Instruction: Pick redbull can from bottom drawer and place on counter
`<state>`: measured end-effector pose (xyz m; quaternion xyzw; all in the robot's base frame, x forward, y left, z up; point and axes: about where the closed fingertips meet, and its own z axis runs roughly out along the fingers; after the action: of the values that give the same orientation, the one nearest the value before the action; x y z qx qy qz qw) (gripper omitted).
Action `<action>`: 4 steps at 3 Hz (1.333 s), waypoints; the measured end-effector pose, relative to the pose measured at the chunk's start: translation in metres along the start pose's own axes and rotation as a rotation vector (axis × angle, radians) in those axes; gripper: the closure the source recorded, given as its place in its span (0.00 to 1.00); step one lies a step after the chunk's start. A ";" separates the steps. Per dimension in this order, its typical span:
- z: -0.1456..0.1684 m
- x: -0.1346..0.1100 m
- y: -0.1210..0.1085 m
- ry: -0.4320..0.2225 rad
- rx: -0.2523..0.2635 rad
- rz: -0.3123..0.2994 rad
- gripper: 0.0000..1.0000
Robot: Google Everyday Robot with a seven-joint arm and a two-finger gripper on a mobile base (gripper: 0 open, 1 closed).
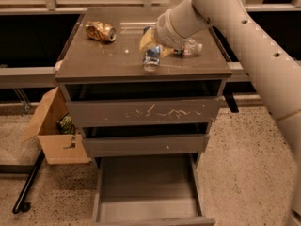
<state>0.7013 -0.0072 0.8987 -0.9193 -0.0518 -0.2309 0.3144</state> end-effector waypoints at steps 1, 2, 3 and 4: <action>0.023 0.024 -0.005 -0.042 -0.033 -0.058 1.00; 0.044 0.034 -0.008 -0.082 -0.071 -0.091 1.00; 0.066 0.035 -0.011 -0.128 -0.088 -0.109 1.00; 0.083 0.036 -0.012 -0.159 -0.103 -0.109 0.82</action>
Offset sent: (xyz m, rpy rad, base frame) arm 0.0709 0.0432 -0.0107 -0.1892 0.0265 0.1023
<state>0.7634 0.0502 0.8640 -0.9455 -0.1148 -0.1762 0.2486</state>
